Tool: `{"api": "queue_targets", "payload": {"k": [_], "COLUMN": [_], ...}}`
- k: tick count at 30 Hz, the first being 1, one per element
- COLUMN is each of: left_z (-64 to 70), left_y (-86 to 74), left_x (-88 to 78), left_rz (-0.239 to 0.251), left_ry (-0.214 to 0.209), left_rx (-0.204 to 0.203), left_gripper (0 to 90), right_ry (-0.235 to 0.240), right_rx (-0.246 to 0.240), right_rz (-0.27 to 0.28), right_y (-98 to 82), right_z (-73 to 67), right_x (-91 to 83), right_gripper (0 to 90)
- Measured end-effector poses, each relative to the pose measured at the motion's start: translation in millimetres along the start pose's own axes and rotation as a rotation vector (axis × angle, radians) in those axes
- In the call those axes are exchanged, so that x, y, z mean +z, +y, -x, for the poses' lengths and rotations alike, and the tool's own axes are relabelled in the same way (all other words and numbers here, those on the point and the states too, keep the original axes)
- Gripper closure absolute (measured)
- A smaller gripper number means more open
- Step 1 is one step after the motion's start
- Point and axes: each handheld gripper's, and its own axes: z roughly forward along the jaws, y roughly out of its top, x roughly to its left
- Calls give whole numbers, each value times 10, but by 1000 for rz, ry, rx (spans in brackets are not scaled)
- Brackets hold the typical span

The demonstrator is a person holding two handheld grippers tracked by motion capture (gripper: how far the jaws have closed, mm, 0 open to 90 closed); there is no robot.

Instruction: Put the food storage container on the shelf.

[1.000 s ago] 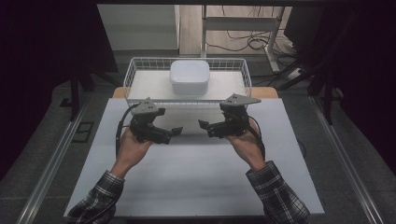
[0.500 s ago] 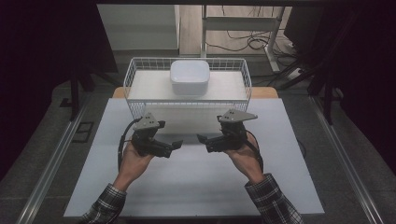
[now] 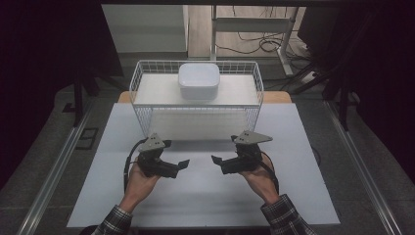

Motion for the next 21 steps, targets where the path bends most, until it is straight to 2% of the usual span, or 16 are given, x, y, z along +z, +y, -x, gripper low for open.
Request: {"api": "queue_targets", "payload": {"k": [6, 14, 21], "left_z": [55, 132, 127], "left_y": [-95, -210, -393], "left_x": [-117, -220, -281], "left_rz": [-4, -7, -27], "left_ry": [12, 24, 41], "left_rx": [3, 12, 2], "left_gripper": [12, 12, 12], "right_ry": [-8, -25, -51], "right_rx": [-8, -6, -6], "right_rz": [-22, -15, -30], "right_y": [-122, -266, -422], "right_z": [-33, -65, -39], "right_x": [-96, -262, -368], "right_gripper": [8, 10, 11]}}
